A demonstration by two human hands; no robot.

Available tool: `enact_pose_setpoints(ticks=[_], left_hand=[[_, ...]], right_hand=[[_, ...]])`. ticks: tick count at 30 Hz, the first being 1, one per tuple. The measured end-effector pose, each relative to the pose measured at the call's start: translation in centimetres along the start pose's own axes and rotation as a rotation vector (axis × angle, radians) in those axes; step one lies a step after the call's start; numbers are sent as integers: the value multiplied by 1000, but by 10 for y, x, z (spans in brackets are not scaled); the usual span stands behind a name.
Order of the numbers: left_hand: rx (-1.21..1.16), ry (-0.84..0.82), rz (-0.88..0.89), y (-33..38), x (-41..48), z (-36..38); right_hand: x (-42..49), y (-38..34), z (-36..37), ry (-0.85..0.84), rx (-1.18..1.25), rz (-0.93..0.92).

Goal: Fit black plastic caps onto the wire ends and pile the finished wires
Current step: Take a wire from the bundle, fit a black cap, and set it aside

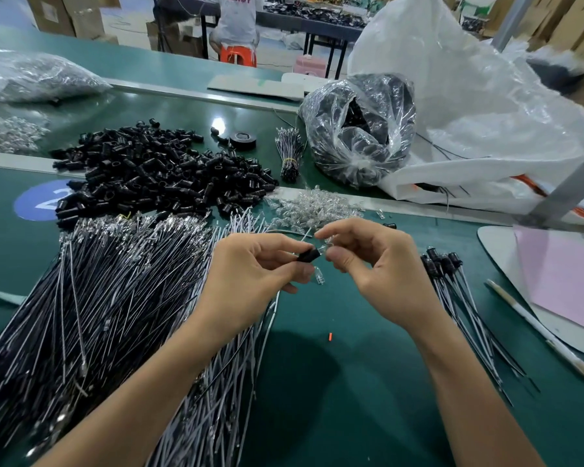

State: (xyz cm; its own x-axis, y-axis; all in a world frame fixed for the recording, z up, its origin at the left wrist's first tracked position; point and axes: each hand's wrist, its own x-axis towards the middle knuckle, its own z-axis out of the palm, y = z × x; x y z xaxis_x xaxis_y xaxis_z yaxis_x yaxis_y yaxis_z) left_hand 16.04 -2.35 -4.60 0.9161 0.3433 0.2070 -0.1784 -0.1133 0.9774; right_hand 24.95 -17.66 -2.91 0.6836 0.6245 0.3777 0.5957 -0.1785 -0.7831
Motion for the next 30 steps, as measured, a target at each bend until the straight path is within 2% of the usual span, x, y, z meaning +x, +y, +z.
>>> enact_pose_setpoints(ticks=[6, 11, 26, 30], left_hand=[[46, -53, 15, -1, -2, -2], [49, -117, 12, -1, -3, -3], [-64, -158, 32, 7, -8, -7], [-110, -122, 28, 14, -6, -1]], right_hand=[[-1, 3, -4, -32, -7, -6], [-2, 7, -1, -69, 78, 21], [-5, 4, -1, -132, 375, 57], [-6, 3, 1, -6, 441, 7]])
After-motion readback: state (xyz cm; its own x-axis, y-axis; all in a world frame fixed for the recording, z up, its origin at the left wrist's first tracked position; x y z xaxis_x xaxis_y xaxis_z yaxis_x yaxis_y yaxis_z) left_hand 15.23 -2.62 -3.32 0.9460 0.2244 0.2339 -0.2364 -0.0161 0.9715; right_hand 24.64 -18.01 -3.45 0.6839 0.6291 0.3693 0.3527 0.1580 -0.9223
